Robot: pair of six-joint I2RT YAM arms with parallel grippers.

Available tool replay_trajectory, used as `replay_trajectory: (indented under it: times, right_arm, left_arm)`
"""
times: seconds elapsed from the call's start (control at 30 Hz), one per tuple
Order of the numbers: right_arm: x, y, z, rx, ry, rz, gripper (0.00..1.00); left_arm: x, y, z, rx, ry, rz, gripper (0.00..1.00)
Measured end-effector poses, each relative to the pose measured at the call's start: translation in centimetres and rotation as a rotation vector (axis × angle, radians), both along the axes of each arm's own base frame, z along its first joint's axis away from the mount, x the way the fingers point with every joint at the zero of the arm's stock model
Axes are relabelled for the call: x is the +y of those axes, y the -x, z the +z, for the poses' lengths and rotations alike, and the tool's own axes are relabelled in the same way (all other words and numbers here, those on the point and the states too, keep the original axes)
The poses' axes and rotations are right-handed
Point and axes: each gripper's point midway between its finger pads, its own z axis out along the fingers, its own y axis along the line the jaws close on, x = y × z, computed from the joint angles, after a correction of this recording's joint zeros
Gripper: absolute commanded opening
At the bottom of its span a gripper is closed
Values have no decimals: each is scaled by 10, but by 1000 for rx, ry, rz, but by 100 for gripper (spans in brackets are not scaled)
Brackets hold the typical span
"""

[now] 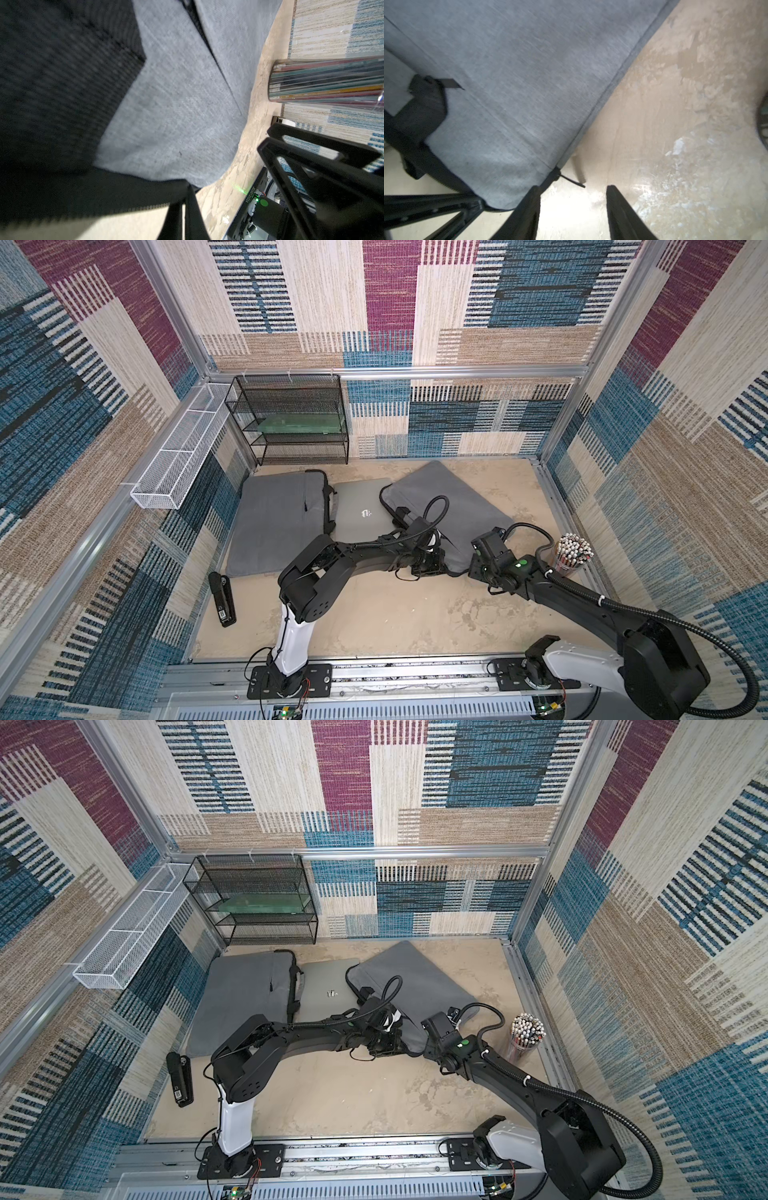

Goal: Open the zippered laptop bag and take out the laptop
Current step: Unzip the zipper on the zippered laptop bag, then open the bag flap on the zippered laptop bag.

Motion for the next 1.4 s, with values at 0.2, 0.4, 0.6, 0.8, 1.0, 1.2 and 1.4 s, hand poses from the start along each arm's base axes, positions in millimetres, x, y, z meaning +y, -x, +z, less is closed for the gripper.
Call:
replay_trajectory:
  times: [0.2, 0.4, 0.6, 0.8, 1.0, 1.2, 1.4]
  right_arm:
    - [0, -11, 21, -44, 22, -3, 59]
    - [-6, -17, 31, -63, 33, -13, 60]
    - [-6, -24, 33, -64, 50, 6, 60]
    - [8, -29, 38, -88, 32, 66, 63]
    - [30, -33, 42, -112, 12, 149, 69]
    - [72, -36, 38, -98, 42, 269, 70]
    - [119, -43, 31, -93, 127, 383, 77]
  left_arm:
    - [-5, 6, 1, -3, 3, -25, 0]
    - [-6, 34, -7, 33, 7, -105, 0]
    - [8, 52, 5, 16, 3, -169, 41]
    - [31, 34, 31, -81, -7, -100, 50]
    - [101, -9, 25, -105, -93, 164, 80]
    - [158, -38, 37, -151, -154, 399, 99]
    - [201, -53, 49, -211, -231, 553, 99]
